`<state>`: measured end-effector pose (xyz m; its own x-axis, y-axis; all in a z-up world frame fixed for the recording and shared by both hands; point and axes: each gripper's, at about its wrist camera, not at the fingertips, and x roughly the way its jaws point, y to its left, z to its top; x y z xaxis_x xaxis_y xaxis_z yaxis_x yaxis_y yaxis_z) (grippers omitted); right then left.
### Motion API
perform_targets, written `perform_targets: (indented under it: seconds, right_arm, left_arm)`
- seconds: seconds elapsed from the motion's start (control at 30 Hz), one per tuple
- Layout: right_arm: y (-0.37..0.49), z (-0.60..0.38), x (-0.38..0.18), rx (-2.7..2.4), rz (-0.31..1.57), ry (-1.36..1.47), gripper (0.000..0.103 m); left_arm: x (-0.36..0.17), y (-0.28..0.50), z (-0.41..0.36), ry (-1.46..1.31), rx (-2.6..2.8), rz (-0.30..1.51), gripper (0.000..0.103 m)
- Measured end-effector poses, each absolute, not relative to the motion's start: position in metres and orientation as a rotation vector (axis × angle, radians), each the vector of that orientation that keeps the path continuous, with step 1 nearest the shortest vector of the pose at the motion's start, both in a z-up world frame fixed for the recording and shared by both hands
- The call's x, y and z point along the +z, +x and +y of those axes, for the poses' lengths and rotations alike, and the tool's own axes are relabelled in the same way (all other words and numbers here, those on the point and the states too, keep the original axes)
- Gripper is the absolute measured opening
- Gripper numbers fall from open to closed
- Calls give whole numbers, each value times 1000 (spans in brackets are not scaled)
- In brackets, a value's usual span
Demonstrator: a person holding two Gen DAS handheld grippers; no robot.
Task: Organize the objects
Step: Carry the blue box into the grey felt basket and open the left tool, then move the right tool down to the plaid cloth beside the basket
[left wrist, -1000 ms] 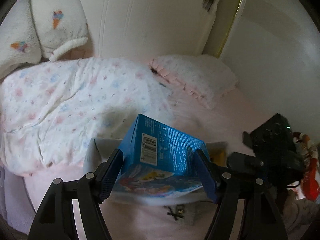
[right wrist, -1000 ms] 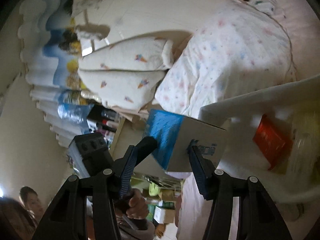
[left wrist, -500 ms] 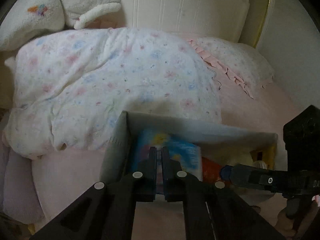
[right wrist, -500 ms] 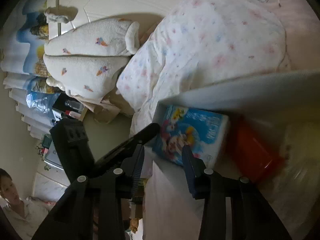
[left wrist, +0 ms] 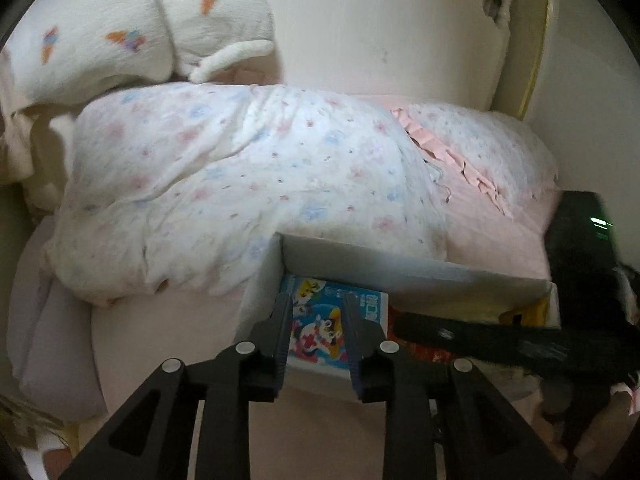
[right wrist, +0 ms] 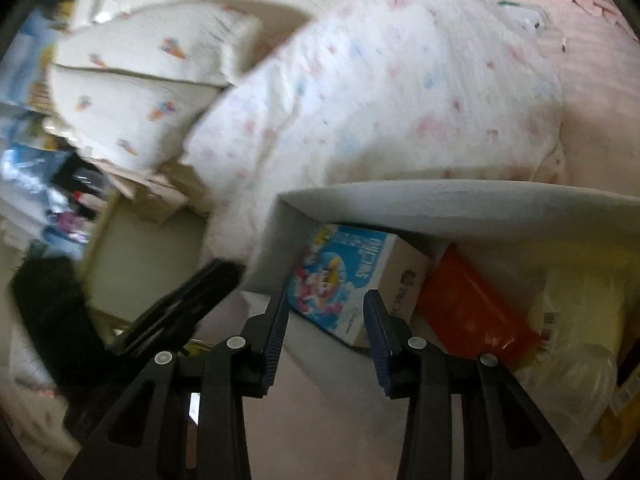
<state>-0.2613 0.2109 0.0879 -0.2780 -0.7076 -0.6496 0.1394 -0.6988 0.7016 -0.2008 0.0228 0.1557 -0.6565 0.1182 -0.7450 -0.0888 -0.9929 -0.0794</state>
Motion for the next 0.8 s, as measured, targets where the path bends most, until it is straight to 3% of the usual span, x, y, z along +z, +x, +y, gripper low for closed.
perform_targets:
  seconds: [0.17,0.53,0.8]
  right_arm:
    - [-281,173,76,-2091,-471,1590,35]
    - [-293,193,53,-2020,-608,1598,34]
    - [-251,203,113,-2052,-487,1337,30]
  left_arm:
    - [152,-187,-3,-1229,2820,-97,24]
    - [132,-171,-26,-1251,2850,-184,24]
    - [131,-155,-10,-1258,2851,-142,24]
